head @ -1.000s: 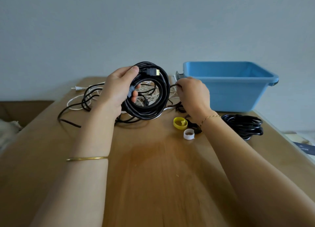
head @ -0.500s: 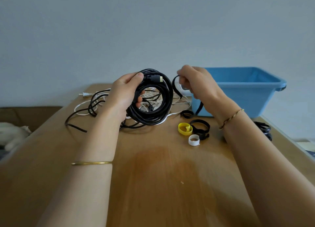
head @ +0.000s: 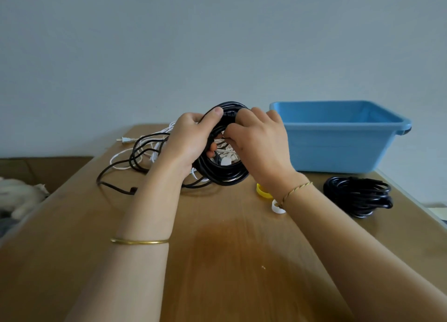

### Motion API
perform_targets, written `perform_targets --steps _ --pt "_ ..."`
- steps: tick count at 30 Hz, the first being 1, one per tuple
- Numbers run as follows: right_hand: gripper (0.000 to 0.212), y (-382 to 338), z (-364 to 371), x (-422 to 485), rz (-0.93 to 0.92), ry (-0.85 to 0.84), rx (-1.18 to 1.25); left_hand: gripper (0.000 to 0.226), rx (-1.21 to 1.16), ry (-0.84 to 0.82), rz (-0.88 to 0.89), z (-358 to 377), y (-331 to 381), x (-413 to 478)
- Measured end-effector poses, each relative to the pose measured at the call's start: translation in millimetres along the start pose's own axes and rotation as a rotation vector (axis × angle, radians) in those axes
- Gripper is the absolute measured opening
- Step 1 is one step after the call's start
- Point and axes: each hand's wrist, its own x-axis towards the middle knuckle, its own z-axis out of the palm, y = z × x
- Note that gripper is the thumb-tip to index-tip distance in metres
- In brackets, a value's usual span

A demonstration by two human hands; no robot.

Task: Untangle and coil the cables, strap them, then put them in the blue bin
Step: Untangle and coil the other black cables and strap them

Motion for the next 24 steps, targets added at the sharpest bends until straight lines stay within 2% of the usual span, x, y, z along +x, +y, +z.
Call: perform_targets --steps 3,10,16,19,24 --pt "0.024 -2.8 2.4 -5.5 0.041 0.097 -0.113 0.042 -0.013 -0.018 -0.006 3.0 1.5 -1.1" --pt "0.031 -3.1 0.9 -9.1 0.066 0.272 -0.161 0.047 0.051 -0.062 0.012 5.8 7.7 -8.2" --pt "0.029 -3.8 -0.8 -5.4 0.121 0.316 -0.123 0.029 -0.021 -0.11 0.073 8.9 14.2 -13.6" --pt "0.029 -2.7 -4.3 -1.4 0.155 0.234 -0.078 0.021 -0.033 -0.088 0.1 9.6 14.6 -13.3" --pt "0.026 0.3 -25.7 11.6 0.151 -0.031 -0.022 0.017 -0.01 -0.012 0.122 0.2 12.0 -10.3"
